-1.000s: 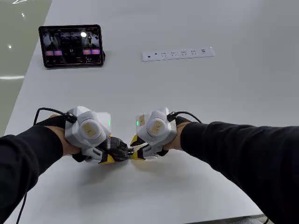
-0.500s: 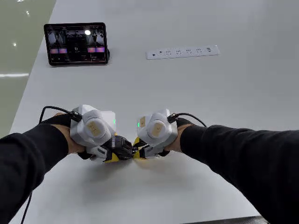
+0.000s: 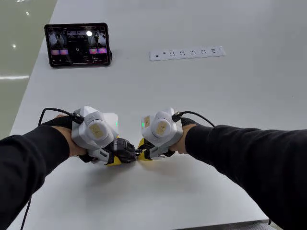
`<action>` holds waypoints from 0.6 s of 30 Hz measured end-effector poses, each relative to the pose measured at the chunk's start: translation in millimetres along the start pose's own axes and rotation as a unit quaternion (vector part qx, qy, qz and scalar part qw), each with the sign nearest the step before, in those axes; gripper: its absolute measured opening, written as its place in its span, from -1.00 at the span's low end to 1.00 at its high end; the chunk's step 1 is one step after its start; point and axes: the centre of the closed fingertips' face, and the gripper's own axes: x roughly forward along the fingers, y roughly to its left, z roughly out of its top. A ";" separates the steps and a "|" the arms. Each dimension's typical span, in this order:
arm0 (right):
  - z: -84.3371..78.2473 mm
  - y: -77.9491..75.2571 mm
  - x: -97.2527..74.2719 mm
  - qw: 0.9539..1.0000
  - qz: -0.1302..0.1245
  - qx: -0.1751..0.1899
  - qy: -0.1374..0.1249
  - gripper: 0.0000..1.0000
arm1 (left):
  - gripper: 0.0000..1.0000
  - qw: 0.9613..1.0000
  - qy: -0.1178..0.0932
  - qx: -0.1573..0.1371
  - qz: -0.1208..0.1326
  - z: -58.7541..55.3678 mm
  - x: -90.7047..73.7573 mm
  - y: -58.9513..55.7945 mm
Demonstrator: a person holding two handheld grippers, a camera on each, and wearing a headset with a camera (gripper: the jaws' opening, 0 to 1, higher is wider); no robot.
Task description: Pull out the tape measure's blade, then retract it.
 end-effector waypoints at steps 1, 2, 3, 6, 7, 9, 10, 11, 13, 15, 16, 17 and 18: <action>-0.4 0.2 -0.2 1.000 0.000 0.000 0.000 -0.83 | -0.34 1.000 0.000 0.000 0.000 -0.1 0.0 0.1; -1.0 0.1 -1.0 1.000 -0.001 0.002 0.000 -0.83 | -0.34 1.000 0.000 0.000 0.001 -0.1 0.1 0.2; -1.4 0.1 -1.3 1.000 -0.001 0.003 0.000 -0.82 | -0.34 1.000 0.001 -0.001 0.001 -0.1 0.1 0.2; -2.8 0.0 -2.9 1.000 -0.002 0.005 -0.001 -0.82 | -0.34 1.000 0.001 -0.001 0.001 -0.2 0.4 0.5; -3.3 0.3 -3.8 1.000 -0.002 0.007 -0.001 -0.82 | -0.34 1.000 0.001 -0.001 0.001 -0.2 0.4 0.4; -4.4 0.6 -4.9 1.000 -0.003 0.008 0.000 -0.82 | -0.34 1.000 0.001 -0.002 0.001 -0.3 0.5 0.5; -5.0 0.6 -5.2 1.000 -0.003 0.009 0.001 -0.82 | -0.34 1.000 0.001 -0.002 0.001 -0.3 0.6 0.5; -5.5 0.8 -5.7 1.000 -0.003 0.008 0.001 -0.82 | -0.34 1.000 0.001 -0.002 0.001 -0.4 0.6 0.4; -6.8 0.9 -6.3 1.000 -0.003 0.009 0.002 -0.82 | -0.34 1.000 0.001 -0.001 0.001 -0.3 0.5 0.1; -7.7 0.6 -7.1 1.000 -0.004 0.010 0.002 -0.82 | -0.34 1.000 0.001 -0.001 0.002 -0.2 0.4 0.0; -7.9 0.6 -7.4 1.000 -0.004 0.009 0.002 -0.82 | -0.34 1.000 0.001 -0.001 0.002 -0.2 0.5 0.0; -8.4 0.6 -7.9 1.000 -0.004 0.009 0.003 -0.82 | -0.34 1.000 0.001 -0.001 0.003 -0.1 0.3 -0.3; -8.7 0.6 -8.1 1.000 -0.004 0.009 0.003 -0.82 | -0.34 1.000 0.001 -0.001 0.003 -0.1 0.4 -0.2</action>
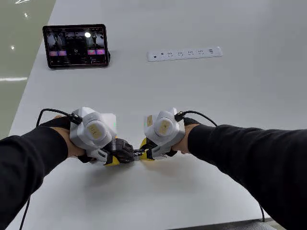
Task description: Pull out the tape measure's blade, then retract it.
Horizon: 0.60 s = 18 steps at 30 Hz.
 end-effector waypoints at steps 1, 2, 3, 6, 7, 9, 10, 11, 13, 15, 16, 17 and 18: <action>-0.7 -0.1 -0.6 1.000 -0.001 0.000 0.000 -0.82 | -0.34 1.000 0.001 0.003 0.000 -0.3 0.1 0.3; -1.1 -0.1 -1.0 1.000 -0.001 0.001 0.001 -0.82 | -0.34 1.000 0.001 0.004 0.001 -0.3 0.0 0.2; -1.6 -0.1 -1.6 1.000 -0.001 0.001 0.001 -0.82 | -0.34 1.000 0.001 0.004 0.001 -0.3 -0.2 0.1; -3.2 -0.9 -3.0 1.000 -0.003 0.000 0.003 -0.82 | -0.34 1.000 0.001 0.002 0.001 -0.3 -0.4 0.0; -3.7 -1.0 -3.3 1.000 -0.003 0.000 0.003 -0.82 | -0.34 1.000 0.001 0.002 0.001 -0.4 -0.4 0.0; -4.4 -1.2 -4.0 1.000 -0.004 0.001 0.003 -0.82 | -0.34 1.000 0.002 0.003 0.000 -0.5 -0.4 -0.1; -4.8 -1.0 -4.4 1.000 -0.004 0.002 0.003 -0.82 | -0.34 1.000 0.001 0.003 0.000 -0.5 -0.5 -0.2; -5.1 -0.8 -4.9 1.000 -0.004 0.003 0.002 -0.82 | -0.34 1.000 0.001 0.003 0.001 -0.5 -0.5 -0.2; -6.2 -0.8 -5.4 1.000 -0.004 0.004 0.004 -0.82 | -0.34 1.000 0.001 0.005 0.002 -0.7 -0.6 -0.4; -7.3 -1.1 -5.9 1.000 -0.005 0.003 0.006 -0.81 | -0.34 1.000 0.001 0.004 0.002 -0.6 -0.7 -0.3; -8.1 -1.2 -6.3 1.000 -0.006 0.003 0.007 -0.81 | -0.34 1.000 0.001 0.004 0.001 -0.6 -0.7 -0.3; -8.7 -1.0 -6.8 1.000 -0.006 0.003 0.008 -0.81 | -0.34 1.000 0.001 0.005 0.001 -0.7 -0.6 -0.3; -9.3 -0.8 -7.1 1.000 -0.006 0.003 0.008 -0.81 | -0.34 1.000 0.001 0.005 0.001 -0.7 -0.6 -0.3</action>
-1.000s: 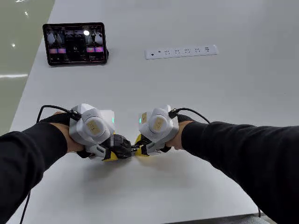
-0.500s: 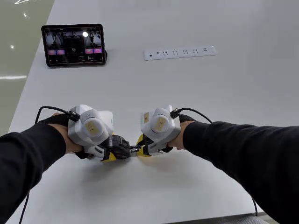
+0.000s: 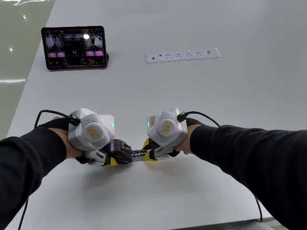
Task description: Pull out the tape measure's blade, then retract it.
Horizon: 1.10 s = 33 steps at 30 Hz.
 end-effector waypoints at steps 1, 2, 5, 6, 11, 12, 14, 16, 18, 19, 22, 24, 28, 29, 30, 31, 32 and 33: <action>-0.9 0.0 -0.6 1.000 0.000 0.000 0.001 -0.81 | -0.34 1.000 0.000 0.000 0.000 0.0 0.1 0.1; -1.5 0.0 -1.2 1.000 -0.001 0.001 0.001 -0.81 | -0.34 1.000 0.000 0.000 0.000 0.0 0.1 0.1; -3.3 0.4 -2.6 1.000 -0.001 0.004 0.002 -0.81 | -0.34 1.000 0.000 0.001 0.000 -0.1 -0.1 -0.1; -4.0 1.0 -3.7 1.000 -0.001 0.004 0.002 -0.81 | -0.34 1.000 0.000 0.001 0.000 -0.2 -0.1 -0.1; -7.1 2.3 -7.9 1.000 -0.002 0.007 0.004 -0.81 | -0.34 1.000 0.002 0.002 0.000 -0.4 -0.2 -0.2; -7.4 2.2 -8.0 1.000 -0.002 0.009 0.003 -0.81 | -0.34 1.000 0.002 0.002 0.000 -0.4 -0.2 -0.3; -8.0 2.3 -8.1 1.000 -0.003 0.010 0.002 -0.81 | -0.34 1.000 0.001 0.003 -0.001 -0.2 -0.1 -0.2; -8.0 2.2 -8.5 1.000 -0.003 0.010 0.003 -0.81 | -0.34 1.000 0.001 0.003 -0.001 -0.2 -0.1 -0.1; -8.5 1.9 -9.2 1.000 -0.003 0.008 0.004 -0.81 | -0.34 1.000 0.001 0.004 0.000 -0.1 -0.2 0.0; -9.0 1.5 -9.5 1.000 -0.003 0.008 0.004 -0.81 | -0.34 1.000 0.002 0.003 0.000 -0.2 -0.3 -0.1; -11.3 0.7 -11.2 1.000 -0.004 0.006 0.006 -0.81 | -0.34 1.000 0.002 0.003 0.000 -0.1 -0.2 0.1; -12.8 0.1 -11.8 1.000 -0.004 0.006 0.006 -0.82 | -0.34 1.000 0.002 0.003 -0.001 0.0 -0.1 0.2; -15.7 -0.1 -13.5 1.000 -0.005 0.010 0.006 -0.81 | -0.34 1.000 0.001 0.003 0.000 0.0 0.3 0.4; -16.6 -0.6 -14.0 1.000 -0.006 0.010 0.007 -0.81 | -0.34 1.000 0.001 0.003 0.000 0.1 0.4 0.3; -17.2 -0.1 -13.9 1.000 -0.006 0.010 0.007 -0.81 | -0.34 1.000 0.001 0.003 0.000 0.1 0.4 0.3; -18.1 -0.3 -14.0 1.000 -0.007 0.011 0.008 -0.81 | -0.34 1.000 0.001 0.004 0.000 0.1 0.3 0.1; -18.7 -0.1 -13.9 1.000 -0.007 0.011 0.008 -0.81 | -0.34 1.000 0.001 0.004 0.000 0.0 0.3 0.2; -19.3 -0.2 -13.9 1.000 -0.007 0.012 0.008 -0.81 | -0.34 1.000 0.002 0.004 0.000 0.0 0.3 0.1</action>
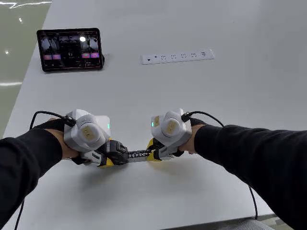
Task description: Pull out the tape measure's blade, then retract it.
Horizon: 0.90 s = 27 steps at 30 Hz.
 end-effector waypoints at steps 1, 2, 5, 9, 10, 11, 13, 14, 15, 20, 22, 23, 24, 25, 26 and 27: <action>-0.6 0.3 -0.4 1.000 0.000 0.000 0.000 -0.81 | -0.34 1.000 0.000 0.001 0.000 0.0 0.0 0.0; -1.1 0.5 -0.7 1.000 0.000 0.001 0.000 -0.81 | -0.34 1.000 0.000 0.001 0.000 0.0 0.1 0.1; -2.6 1.6 -1.9 1.000 -0.001 0.001 0.000 -0.81 | -0.34 1.000 0.000 0.003 0.000 0.0 0.2 0.0; -5.1 2.1 -4.4 1.000 -0.002 -0.002 0.001 -0.81 | -0.34 1.000 0.000 0.004 0.000 0.3 0.3 -0.3; -5.7 2.1 -5.2 1.000 -0.002 -0.001 0.001 -0.81 | -0.34 1.000 0.000 0.003 0.001 0.4 0.3 -0.3; -5.9 2.3 -5.8 1.000 -0.002 -0.001 0.001 -0.81 | -0.34 1.000 0.000 0.003 0.001 0.5 0.3 -0.4; -6.8 2.7 -6.9 1.000 -0.002 -0.001 0.001 -0.81 | -0.34 1.000 0.001 0.004 0.000 0.5 0.3 -0.4; -7.2 2.8 -7.4 1.000 -0.002 -0.001 0.001 -0.81 | -0.34 1.000 0.001 0.004 0.000 0.5 0.3 -0.5; -8.0 3.0 -7.9 1.000 -0.002 0.000 0.001 -0.81 | -0.34 1.000 0.000 0.004 0.001 0.5 0.3 -0.5; -10.9 3.3 -11.1 1.000 -0.002 0.004 0.000 -0.81 | -0.34 1.000 0.000 0.004 0.001 -0.1 0.8 -0.4; -11.8 3.2 -12.3 1.000 -0.003 0.004 0.000 -0.81 | -0.34 1.000 0.000 0.004 0.001 -0.2 0.9 -0.4; -12.1 3.3 -12.7 1.000 -0.003 0.004 0.000 -0.81 | -0.34 1.000 0.000 0.005 0.001 -0.3 0.9 -0.4; -12.6 3.2 -13.1 1.000 -0.003 0.004 0.000 -0.81 | -0.34 1.000 0.000 0.005 0.001 -0.3 0.9 -0.5; -13.2 2.9 -13.5 1.000 -0.003 0.005 0.000 -0.81 | -0.34 1.000 0.001 0.005 0.001 -0.3 0.9 -0.5; -13.7 2.8 -13.8 1.000 -0.003 0.005 0.001 -0.81 | -0.34 1.000 0.001 0.005 0.001 -0.3 0.8 -0.5; -14.2 2.6 -13.7 1.000 -0.003 0.005 0.001 -0.81 | -0.34 1.000 0.001 0.005 0.001 -0.3 0.8 -0.5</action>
